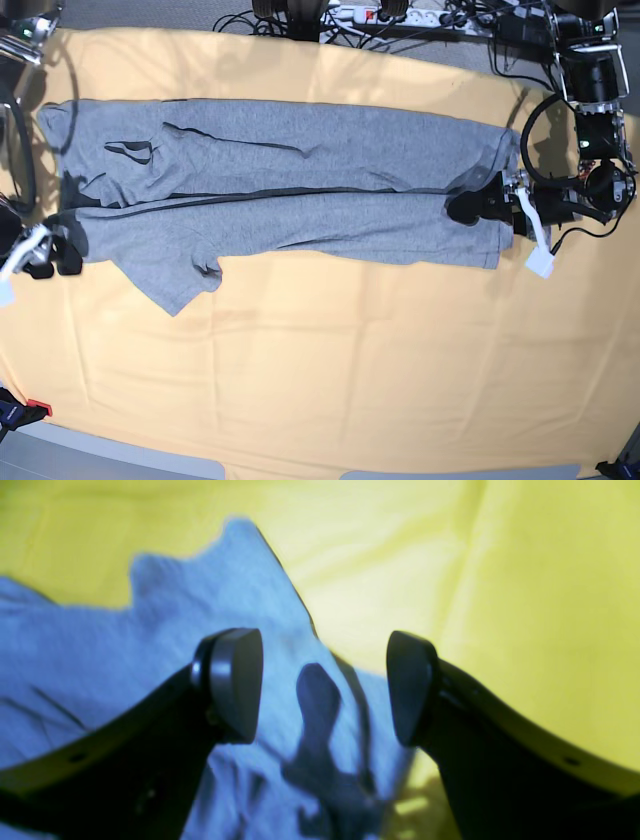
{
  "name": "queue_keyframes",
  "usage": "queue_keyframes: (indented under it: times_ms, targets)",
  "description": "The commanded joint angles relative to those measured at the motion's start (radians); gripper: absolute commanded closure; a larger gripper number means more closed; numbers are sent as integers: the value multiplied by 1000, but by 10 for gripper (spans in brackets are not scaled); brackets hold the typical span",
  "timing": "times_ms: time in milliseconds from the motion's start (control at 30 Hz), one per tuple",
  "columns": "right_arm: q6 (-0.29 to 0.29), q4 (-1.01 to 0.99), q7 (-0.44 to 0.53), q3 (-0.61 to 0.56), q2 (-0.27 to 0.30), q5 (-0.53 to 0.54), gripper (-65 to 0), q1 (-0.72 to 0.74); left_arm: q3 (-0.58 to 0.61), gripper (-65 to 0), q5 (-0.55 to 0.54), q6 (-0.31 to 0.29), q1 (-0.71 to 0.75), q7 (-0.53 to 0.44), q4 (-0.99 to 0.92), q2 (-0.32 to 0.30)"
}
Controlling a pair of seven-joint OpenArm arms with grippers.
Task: Layout the t-shirt on the table in an organized manner, then fold the t-shirt properly
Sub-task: 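Regrasp the folded edge corner with the right gripper and tug it outward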
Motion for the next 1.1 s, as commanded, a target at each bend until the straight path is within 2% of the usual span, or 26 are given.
queue_keyframes:
  times_ms: [0,167,267,333,433,567,667,767,933,1067]
  targets:
    - [14,19,25,5,3,19,-405,36,-8,-454,-23,-5,-19,-7,16,-18]
    - [14,19,34,-4,-94,-71,-405,96,-8,-454,-22,-5,-19,-7,16,-18]
    - [12,18,138,-58,-116,-229,-405,101,-8,-454,-23,-5,-19,-7,16,-18]
    - [-48,18,212,-115,-122,-370,-405,100,-8,-454,-23,-5,-19,-7,16,-18]
    - [-150,18,282,-211,-121,-505,-405,101,-8,-454,-23,-5,-19,-7,16,-18]
    - [-270,1,323,-301,-122,-553,-405,103,-8,-454,-22,-5,-16,-7,16,-18]
    - [-309,-63,323,-324,-129,-548,-405,127,-8,-454,-22,-5,-16,-7,16,-18]
    - [-295,-174,334,-321,-142,-521,-405,172,-8,-454,-23,-5,-16,-7,16,-18]
    - [-168,-377,336,-321,-142,-395,-405,253,-8,-454,-22,-5,-14,-7,16,-18]
    - [-79,-454,327,-321,-144,-318,-405,275,-8,-454,-22,-5,-13,-7,16,-18]
